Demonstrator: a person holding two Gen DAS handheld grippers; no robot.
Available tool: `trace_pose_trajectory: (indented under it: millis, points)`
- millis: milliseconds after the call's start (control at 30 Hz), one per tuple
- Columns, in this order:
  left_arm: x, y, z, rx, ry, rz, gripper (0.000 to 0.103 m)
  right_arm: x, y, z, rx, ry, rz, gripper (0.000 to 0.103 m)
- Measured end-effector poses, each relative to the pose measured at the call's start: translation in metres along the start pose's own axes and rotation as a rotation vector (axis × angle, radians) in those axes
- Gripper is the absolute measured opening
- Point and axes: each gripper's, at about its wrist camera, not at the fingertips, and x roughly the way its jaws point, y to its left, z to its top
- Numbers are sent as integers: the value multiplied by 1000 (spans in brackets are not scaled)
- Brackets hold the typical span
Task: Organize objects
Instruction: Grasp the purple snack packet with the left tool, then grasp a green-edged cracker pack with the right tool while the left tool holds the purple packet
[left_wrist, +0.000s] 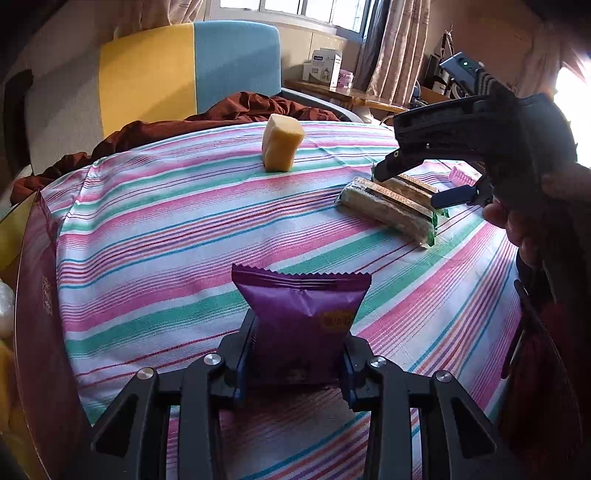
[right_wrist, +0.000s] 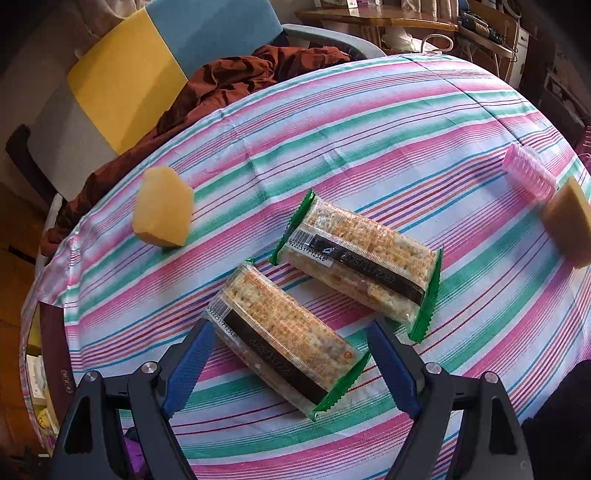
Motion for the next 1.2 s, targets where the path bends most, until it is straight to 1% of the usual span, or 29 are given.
trace_pose_trajectory:
  millis: [100,167,233,300,333,400,467,533,600,633,700,800,1033,1200]
  points:
    - [-3,3,-1,-10,-6,-11,38,11,5,-1,-33,38,-29,86]
    - [-4,4,-2,-15,-11,-17,38,18,13,-2,-80,58,-51,86]
    - [-4,5,-1,-21,-15,-24,38,22,24,-5,-147,59,-92,86]
    - [-5,5,-2,-22,-20,-26,38,25,35,-9,-212,59,-109,86]
    - [-4,5,-3,-20,-21,-24,38,26,40,-11,-242,56,-120,84]
    - [-4,5,-3,-18,-22,-25,38,26,48,-16,-296,47,-140,76]
    - [-5,7,-4,-28,-22,-39,40,22,53,-19,-322,38,-116,48]
    - [-5,9,-4,-38,-23,-53,40,20,58,-26,-353,52,-102,48]
    - [-5,8,-4,-30,-22,-49,40,18,67,-31,-394,62,-68,48]
    - [-5,6,-4,-23,-22,-43,40,18,71,-34,-420,65,-64,48]
    - [-4,4,-4,-13,-21,-35,40,18,74,-38,-455,59,-82,48]
    - [-4,3,-4,-4,-22,-25,40,18,70,-36,-437,69,-62,48]
    - [-3,0,-3,12,-24,-6,39,21,72,-34,-432,75,-56,49]
    - [-5,-2,-6,22,-27,7,39,21,78,-38,-460,66,-75,49]
